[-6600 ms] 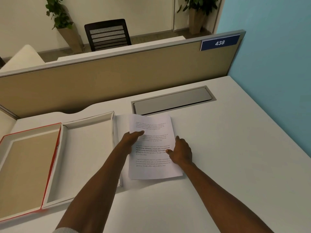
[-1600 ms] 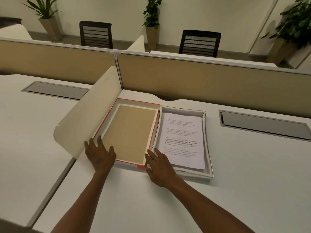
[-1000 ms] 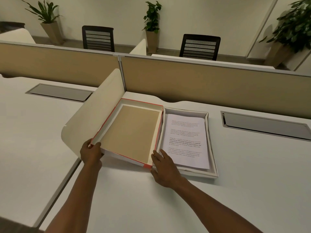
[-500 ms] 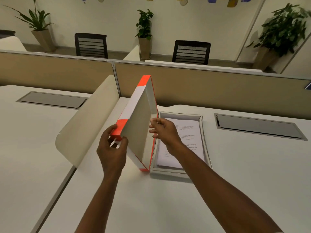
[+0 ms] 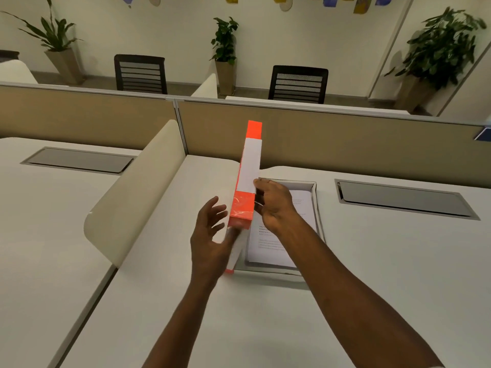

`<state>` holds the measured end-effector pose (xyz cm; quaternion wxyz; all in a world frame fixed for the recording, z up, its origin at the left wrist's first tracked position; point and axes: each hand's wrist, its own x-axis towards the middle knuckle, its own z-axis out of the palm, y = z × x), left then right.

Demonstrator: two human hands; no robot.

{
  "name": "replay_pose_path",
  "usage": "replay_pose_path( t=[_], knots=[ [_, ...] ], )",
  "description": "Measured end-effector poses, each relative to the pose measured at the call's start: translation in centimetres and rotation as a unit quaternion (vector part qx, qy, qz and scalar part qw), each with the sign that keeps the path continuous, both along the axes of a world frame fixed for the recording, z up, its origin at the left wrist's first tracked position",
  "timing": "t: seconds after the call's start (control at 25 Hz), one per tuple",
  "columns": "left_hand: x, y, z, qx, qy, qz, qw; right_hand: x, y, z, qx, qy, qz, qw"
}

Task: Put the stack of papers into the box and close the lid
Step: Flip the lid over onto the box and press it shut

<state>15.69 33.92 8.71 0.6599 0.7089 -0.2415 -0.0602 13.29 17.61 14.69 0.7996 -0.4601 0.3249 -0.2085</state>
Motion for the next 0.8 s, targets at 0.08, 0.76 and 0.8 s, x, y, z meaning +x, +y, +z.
replay_pose_path(
  t=[0.08, 0.76, 0.8],
  knots=[
    [1.6, 0.2, -2.2, 0.046, 0.114, 0.006, 0.992, -1.6, -1.6, -0.2, 0.024, -0.004, -0.016, 1.000],
    [1.2, -3.5, -11.0, 0.243, 0.176, -0.100, 0.949, -14.5, -9.6, -10.7, -0.075, 0.222, -0.131, 0.963],
    [1.0, -3.6, -10.9, 0.247, 0.168, -0.107, 0.948, -14.7, -9.7, -11.2, -0.076, 0.224, -0.127, 0.963]
  ],
)
